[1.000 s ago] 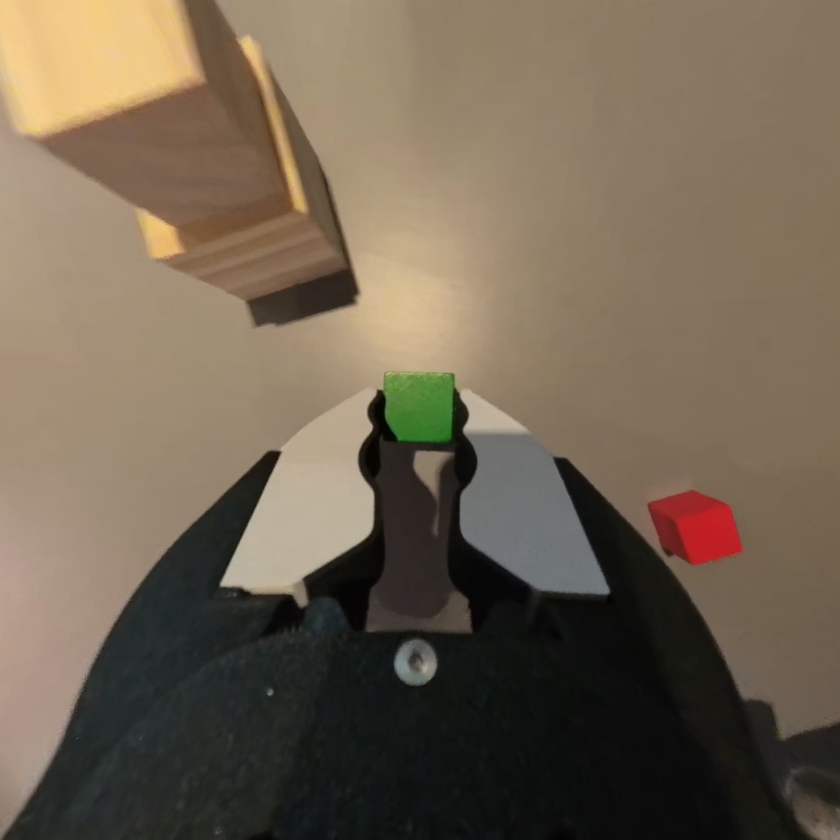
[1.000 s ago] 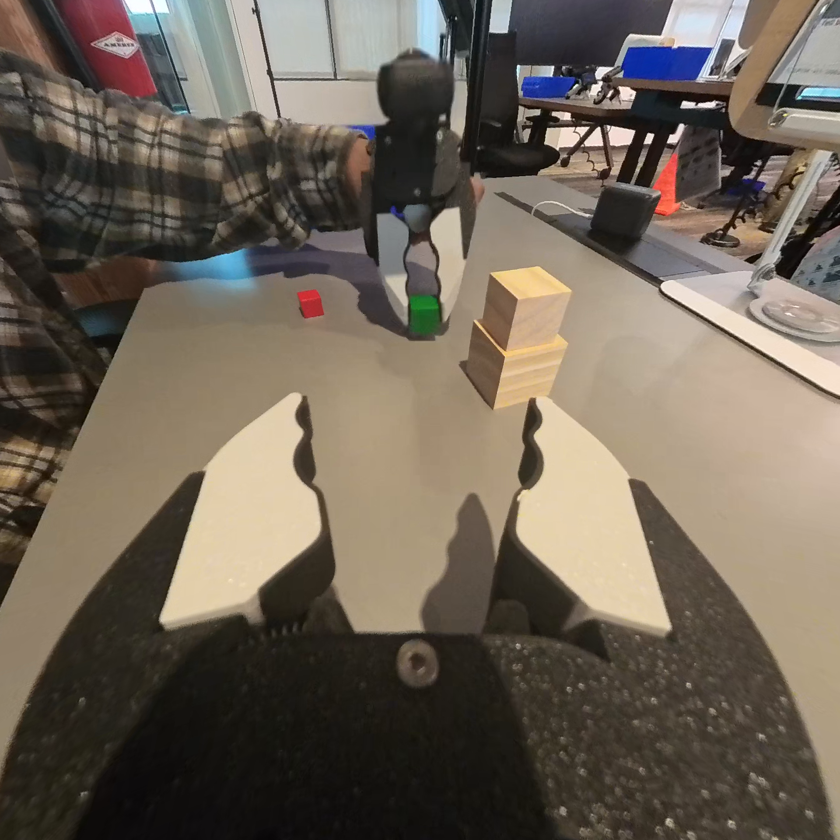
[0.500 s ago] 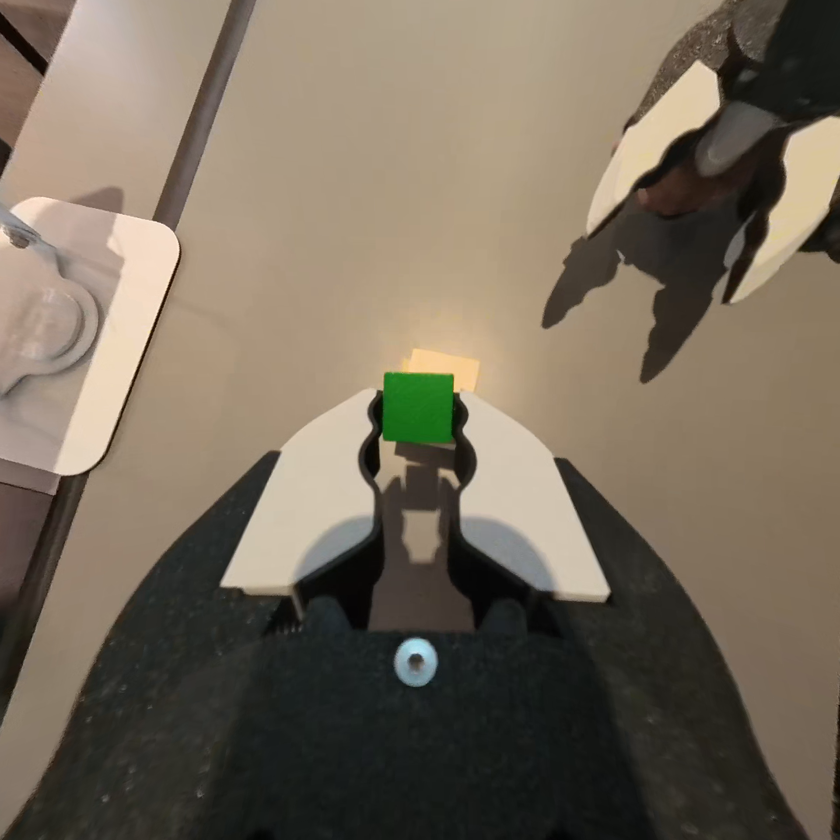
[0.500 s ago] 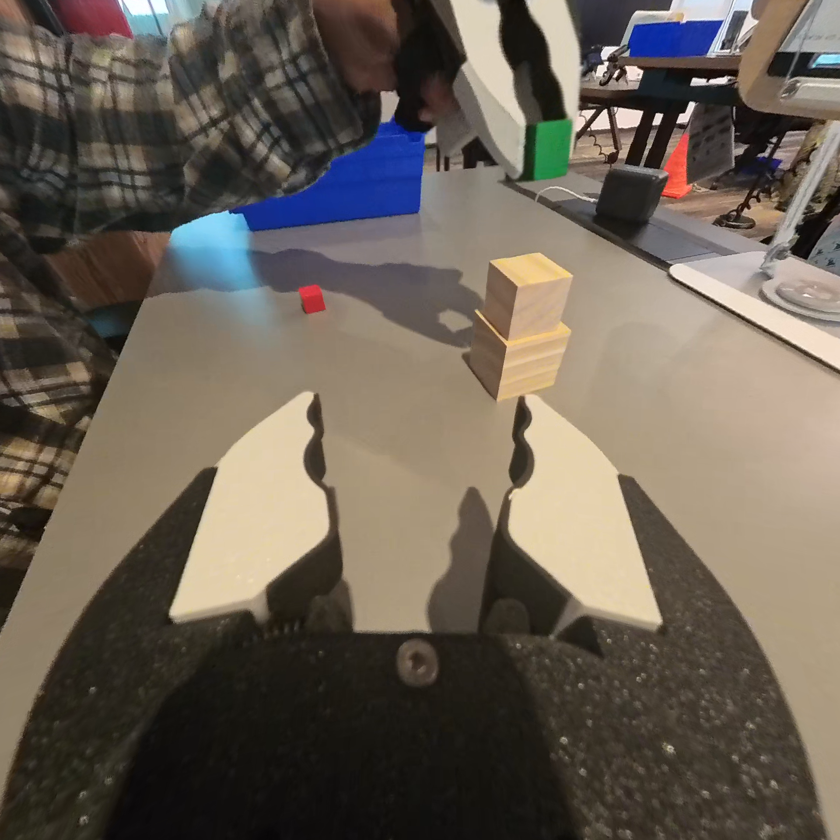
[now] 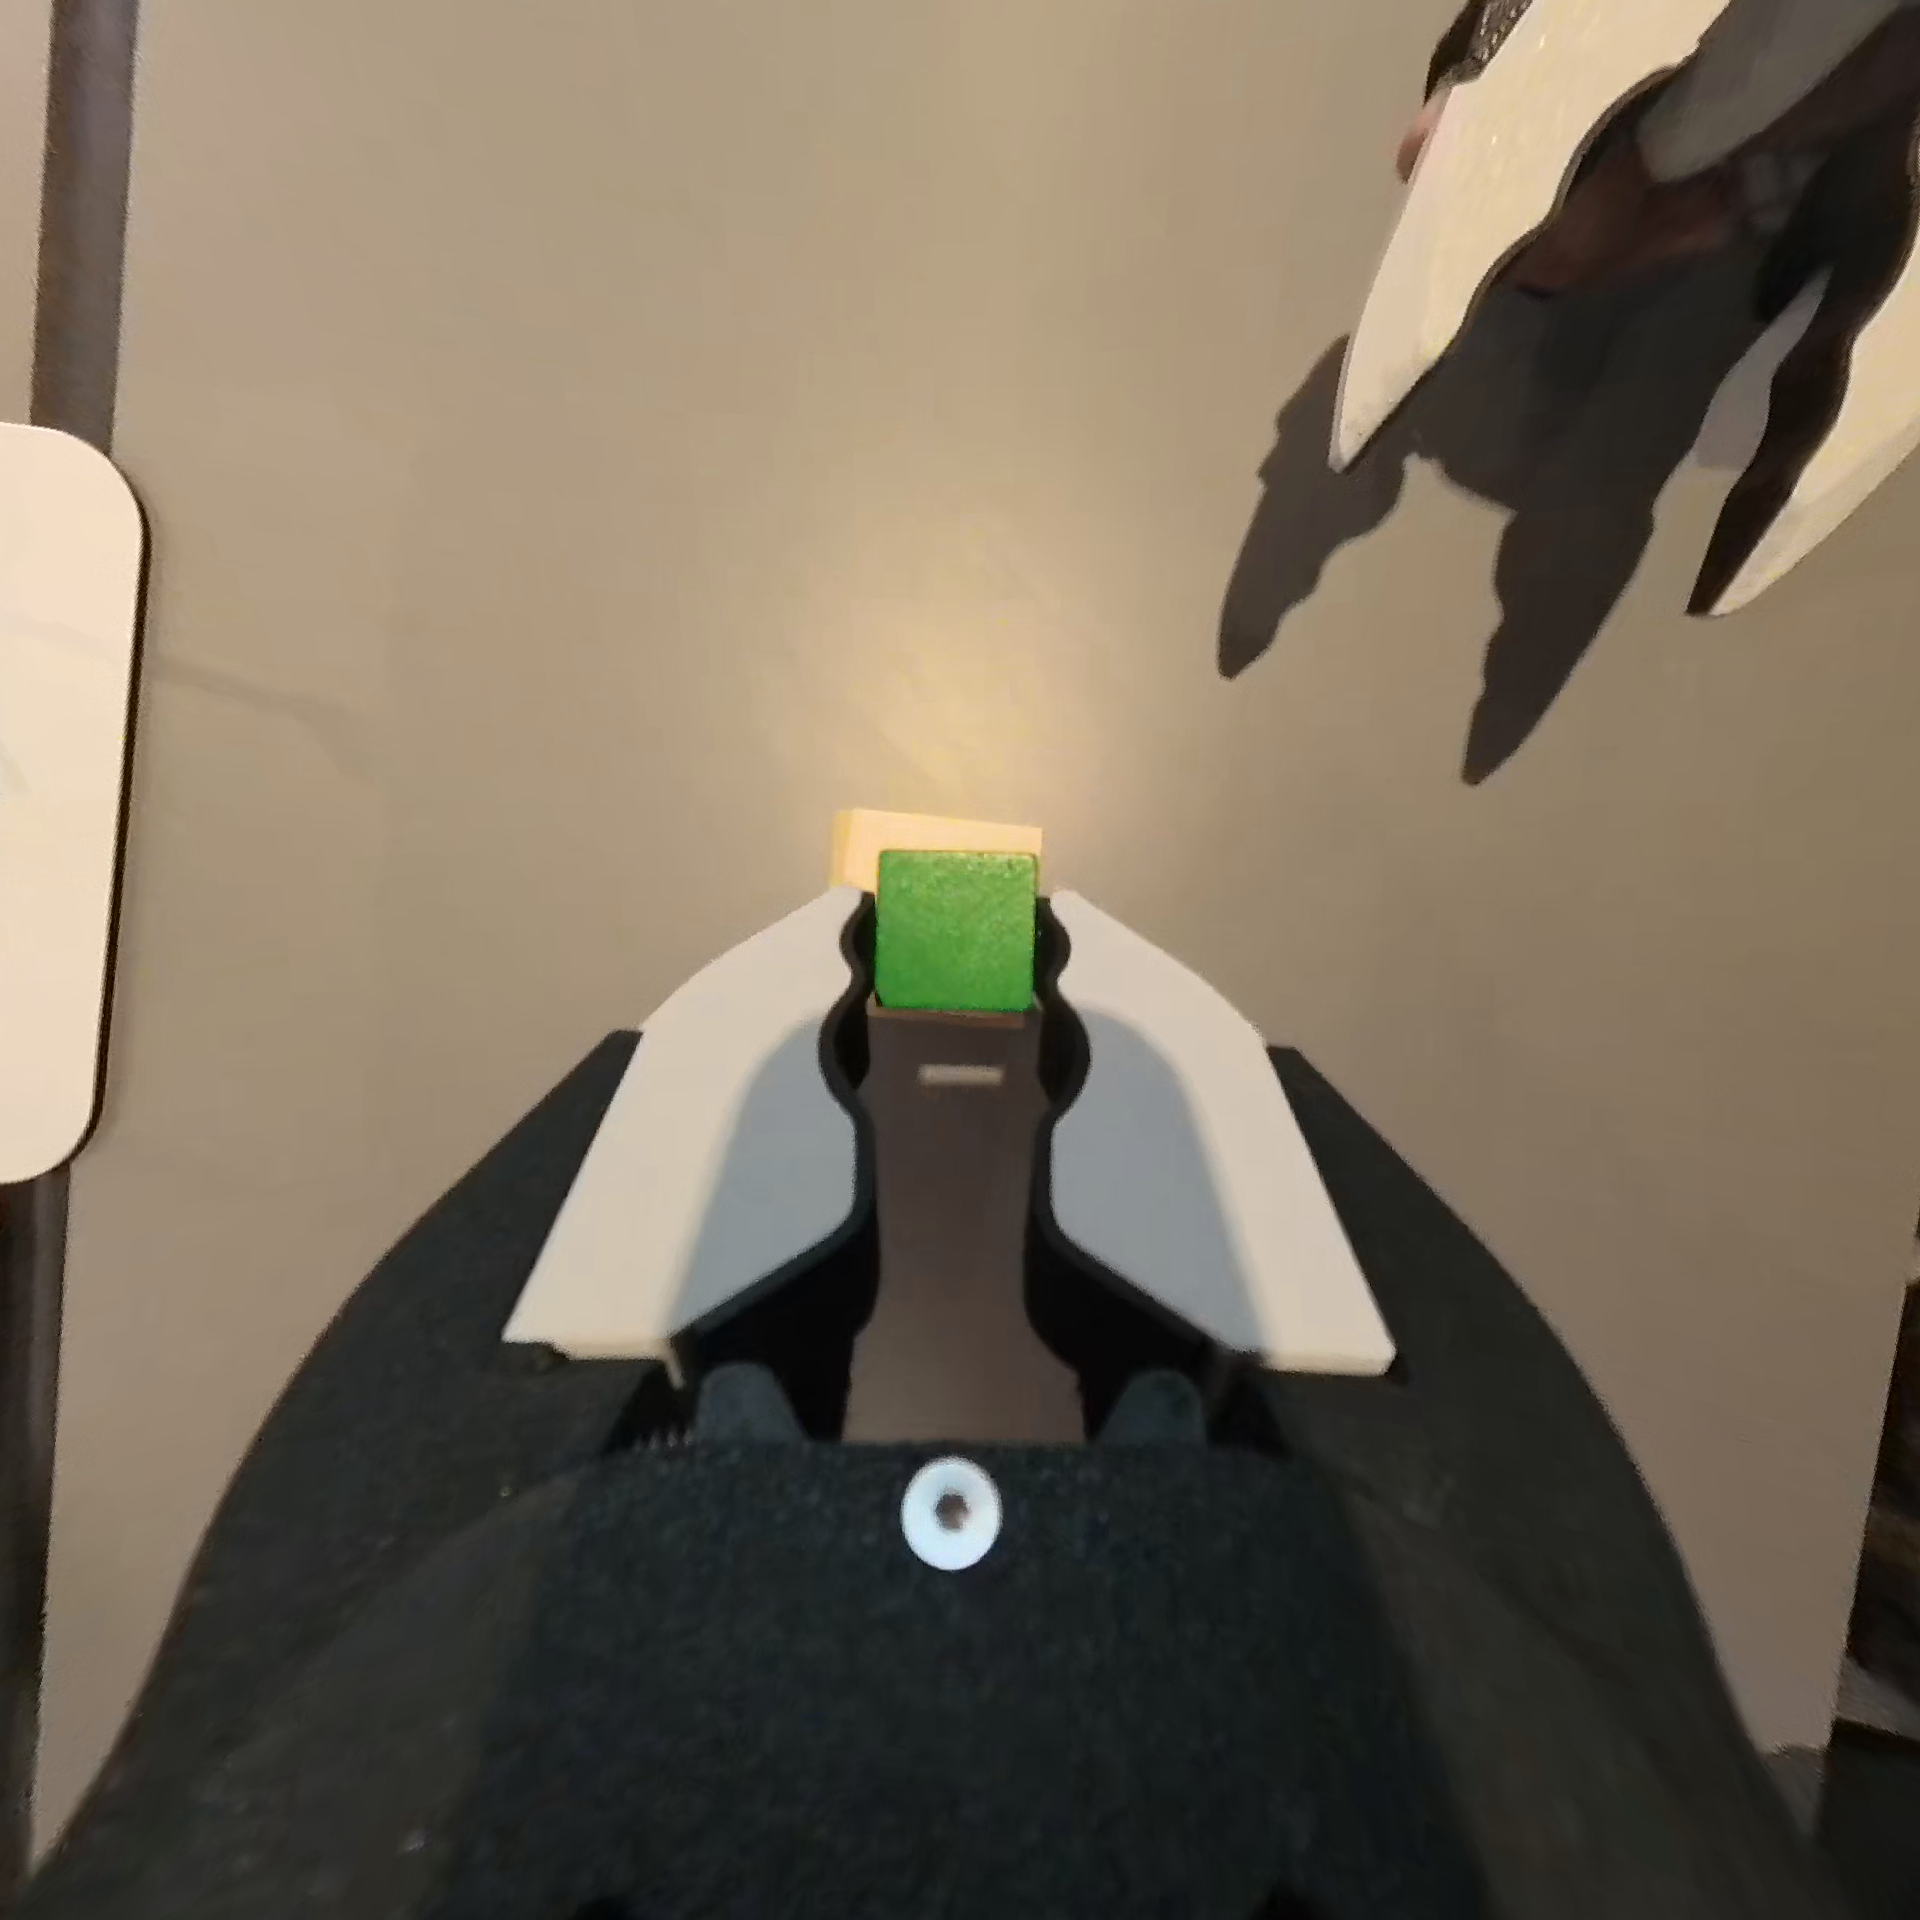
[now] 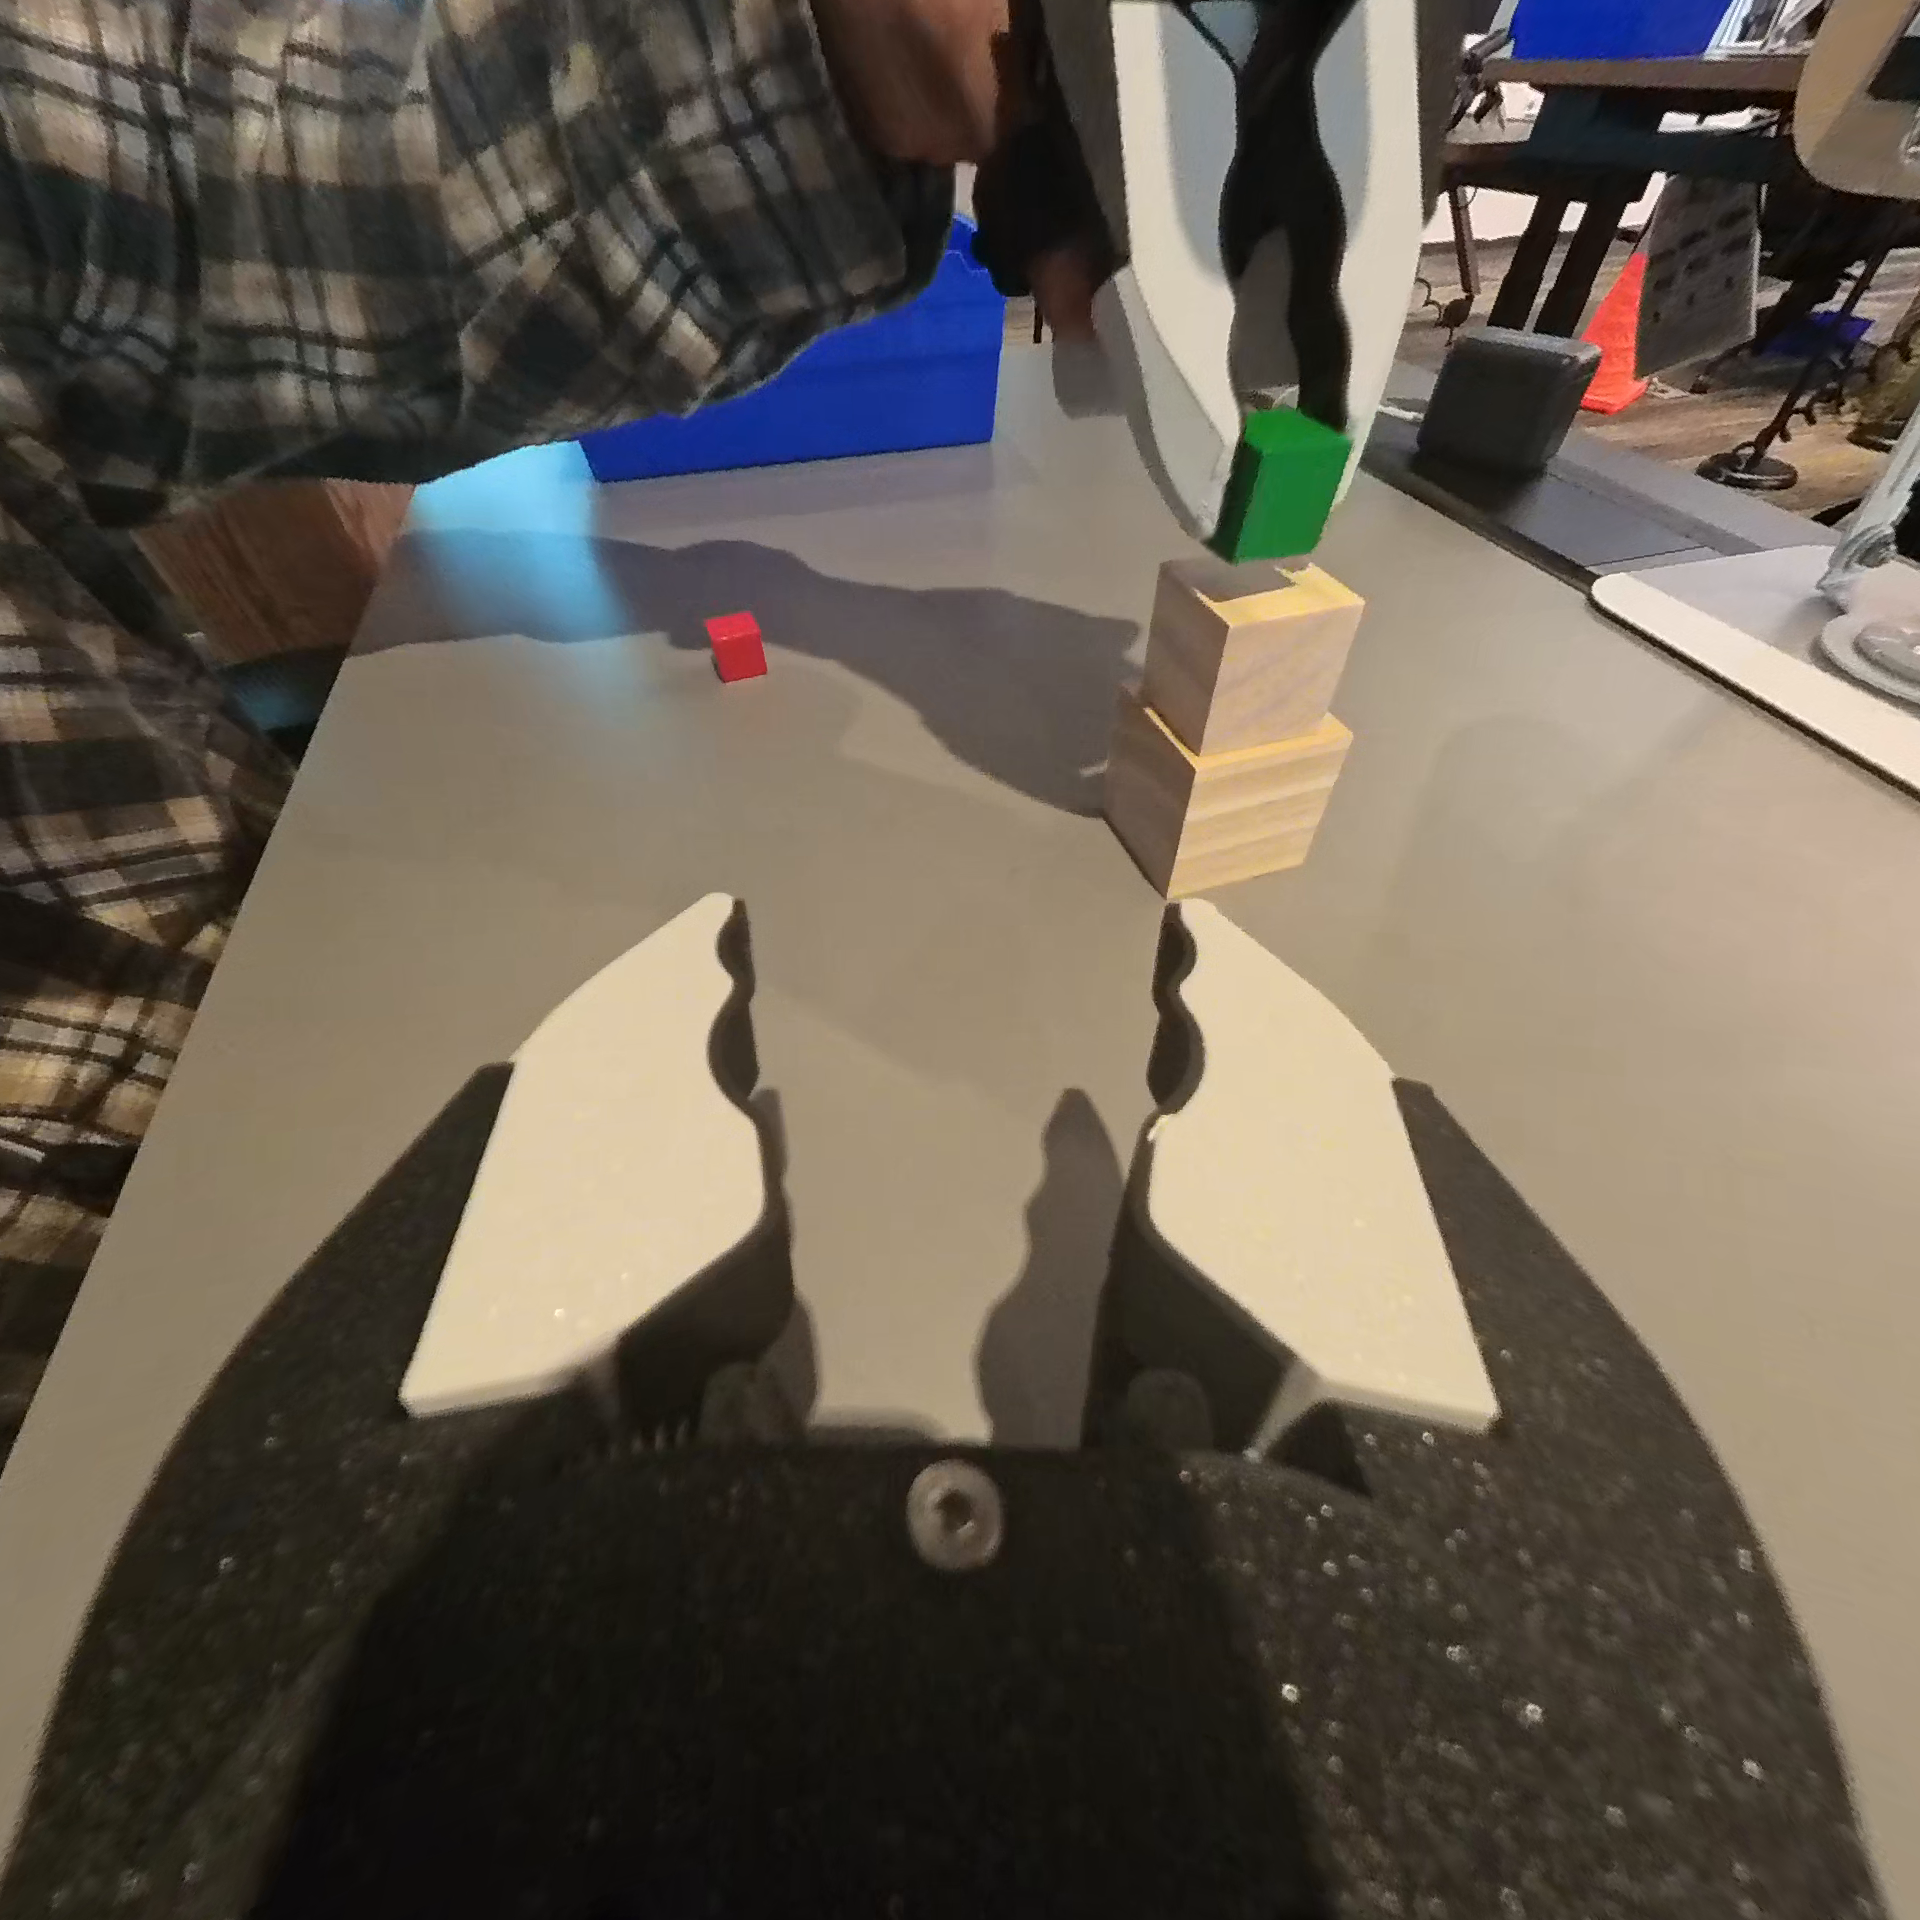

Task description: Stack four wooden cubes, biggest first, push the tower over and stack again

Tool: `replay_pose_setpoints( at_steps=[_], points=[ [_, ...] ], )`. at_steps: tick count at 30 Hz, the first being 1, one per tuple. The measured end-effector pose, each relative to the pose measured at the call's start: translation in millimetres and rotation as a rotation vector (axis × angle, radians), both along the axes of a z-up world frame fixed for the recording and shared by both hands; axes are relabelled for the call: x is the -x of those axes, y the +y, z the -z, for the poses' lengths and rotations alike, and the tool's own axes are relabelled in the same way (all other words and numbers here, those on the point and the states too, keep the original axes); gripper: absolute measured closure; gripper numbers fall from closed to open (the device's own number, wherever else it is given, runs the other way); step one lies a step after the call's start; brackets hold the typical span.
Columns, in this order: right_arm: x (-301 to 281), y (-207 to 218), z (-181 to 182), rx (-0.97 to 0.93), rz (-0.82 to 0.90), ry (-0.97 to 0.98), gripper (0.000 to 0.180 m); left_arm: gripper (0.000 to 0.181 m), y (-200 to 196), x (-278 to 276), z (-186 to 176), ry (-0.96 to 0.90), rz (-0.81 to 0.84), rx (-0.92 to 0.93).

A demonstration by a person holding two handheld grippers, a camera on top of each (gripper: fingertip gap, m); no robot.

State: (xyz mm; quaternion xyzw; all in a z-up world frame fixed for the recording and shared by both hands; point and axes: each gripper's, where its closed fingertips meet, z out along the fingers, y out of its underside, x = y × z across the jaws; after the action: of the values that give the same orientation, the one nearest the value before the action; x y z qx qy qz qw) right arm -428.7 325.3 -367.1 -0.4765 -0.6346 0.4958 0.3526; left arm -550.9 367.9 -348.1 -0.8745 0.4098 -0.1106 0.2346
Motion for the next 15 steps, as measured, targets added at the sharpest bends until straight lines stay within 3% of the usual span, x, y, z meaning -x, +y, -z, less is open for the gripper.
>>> replay_pose_setpoints(
  at_steps=[15],
  points=[
    [0.2, -3.9, 0.5, 0.005, -0.019, -0.008, 0.109, 0.152, 4.4, -4.5, 1.3, -0.022, 0.052, 0.004]
  ],
)
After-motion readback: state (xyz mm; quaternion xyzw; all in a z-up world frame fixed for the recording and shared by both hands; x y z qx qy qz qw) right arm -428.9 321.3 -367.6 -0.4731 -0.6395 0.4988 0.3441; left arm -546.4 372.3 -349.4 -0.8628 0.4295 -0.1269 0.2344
